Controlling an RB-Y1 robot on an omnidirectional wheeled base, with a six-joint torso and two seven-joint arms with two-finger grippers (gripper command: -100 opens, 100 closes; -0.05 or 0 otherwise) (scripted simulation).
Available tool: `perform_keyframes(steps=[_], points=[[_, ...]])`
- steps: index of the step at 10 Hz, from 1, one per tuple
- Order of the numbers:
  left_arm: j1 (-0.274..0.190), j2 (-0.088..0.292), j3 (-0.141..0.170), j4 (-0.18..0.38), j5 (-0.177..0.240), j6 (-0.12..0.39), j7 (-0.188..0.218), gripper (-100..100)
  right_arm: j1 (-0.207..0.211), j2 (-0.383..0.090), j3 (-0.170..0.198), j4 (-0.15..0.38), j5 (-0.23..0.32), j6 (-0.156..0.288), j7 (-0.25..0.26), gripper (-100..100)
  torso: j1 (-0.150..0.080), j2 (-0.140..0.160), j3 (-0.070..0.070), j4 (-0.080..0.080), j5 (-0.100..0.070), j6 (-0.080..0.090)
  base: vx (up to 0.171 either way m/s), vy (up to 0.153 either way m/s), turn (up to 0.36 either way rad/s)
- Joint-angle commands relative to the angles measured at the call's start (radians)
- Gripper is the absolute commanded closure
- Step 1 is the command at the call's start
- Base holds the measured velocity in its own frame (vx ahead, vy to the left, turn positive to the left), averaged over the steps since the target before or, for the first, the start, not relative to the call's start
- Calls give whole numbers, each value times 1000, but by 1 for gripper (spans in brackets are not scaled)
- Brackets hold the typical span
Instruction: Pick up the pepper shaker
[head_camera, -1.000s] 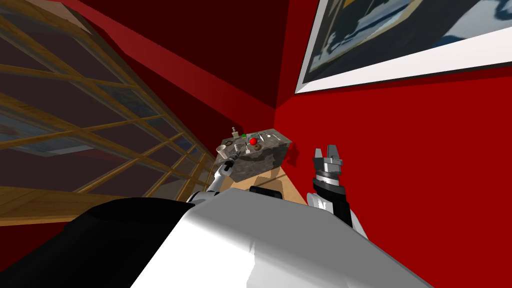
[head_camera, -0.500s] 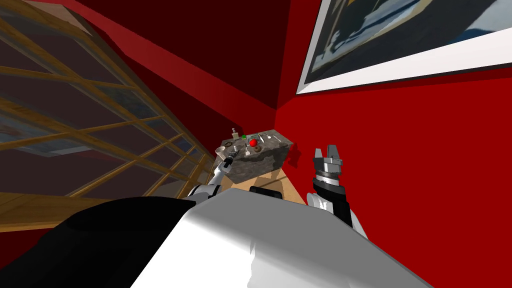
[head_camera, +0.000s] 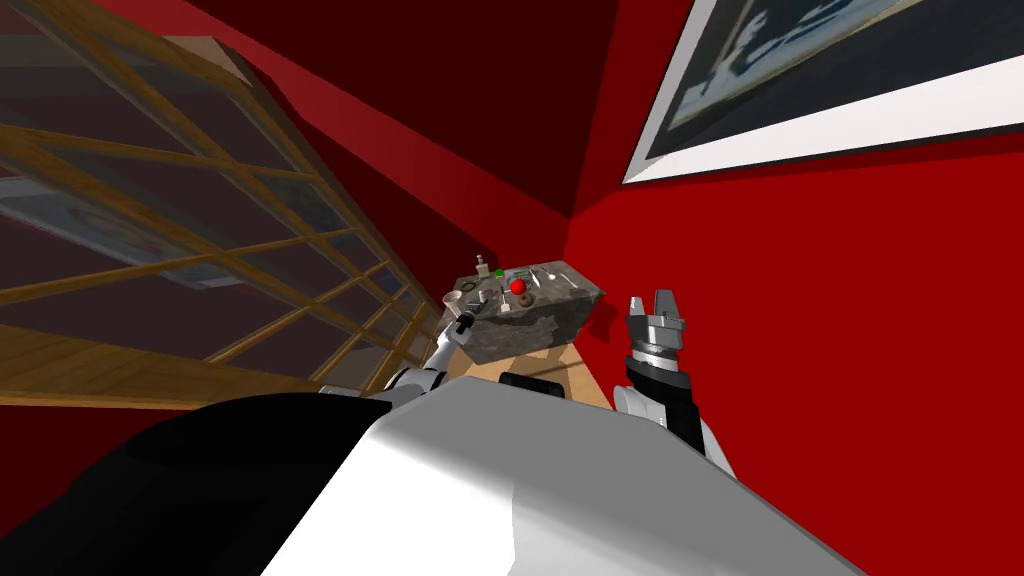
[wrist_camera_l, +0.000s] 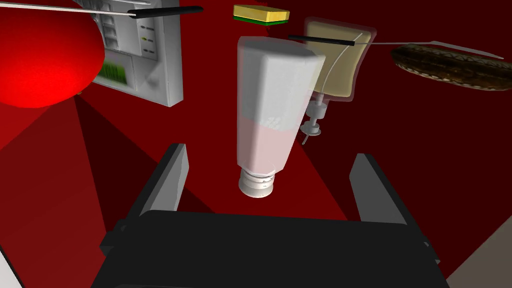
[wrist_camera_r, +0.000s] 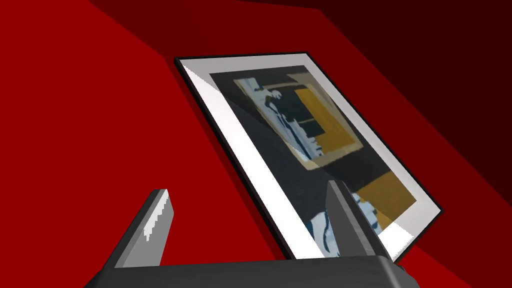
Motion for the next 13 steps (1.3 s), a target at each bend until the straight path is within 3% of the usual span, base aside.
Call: perform_keyframes(steps=[1, 2, 4, 5, 6, 8, 10, 12, 13], points=[[-26, -45, -47, 2, -5, 11, -30, -100, 0, 0, 0, 0, 0, 0, 0, 0, 0, 0, 0, 0, 0, 0, 105, 78, 365], [-26, -45, -47, 2, -5, 11, -30, -100, 0, 0, 0, 0, 0, 0, 0, 0, 1, -1, -1, 0, 0, 0, 71, 42, 124], [-44, -89, -117, -25, -10, 37, -45, -100, 0, 0, 0, 0, 0, 0, 0, 0, -1, 2, 1, 0, 0, 0, 59, 36, 312], [-44, -89, -117, -25, -10, 37, -45, -100, 0, 0, 0, 0, 0, 0, 0, 0, -1, 1, 1, 0, 0, 0, 64, 28, 117], [-53, -111, -152, -38, -13, 50, -52, -100, 0, 0, 0, 0, 0, 0, 0, 0, -1, 2, 1, 0, 0, 1, 59, 40, 222], [-53, -111, -152, -38, -13, 50, -52, -100, 0, 0, 0, 0, 0, 0, 0, 0, -1, 3, 2, 1, 0, 1, 35, 15, 58], [-71, -154, -222, -65, -19, 77, -67, -100, 0, 0, 0, 0, 0, 0, 0, 0, -1, 4, 3, 1, 0, 0, 53, 28, 317], [-71, -154, -222, -65, -19, 77, -67, -100, 0, 0, 0, 0, 0, 0, 0, 0, -1, 2, 1, 0, 0, 1, 55, 20, 59], [-79, -176, -256, -79, -22, 90, -74, -100, 0, 0, 0, 0, 0, 0, 0, 0, -2, 4, 2, 1, 0, 1, 39, 25, 242]])
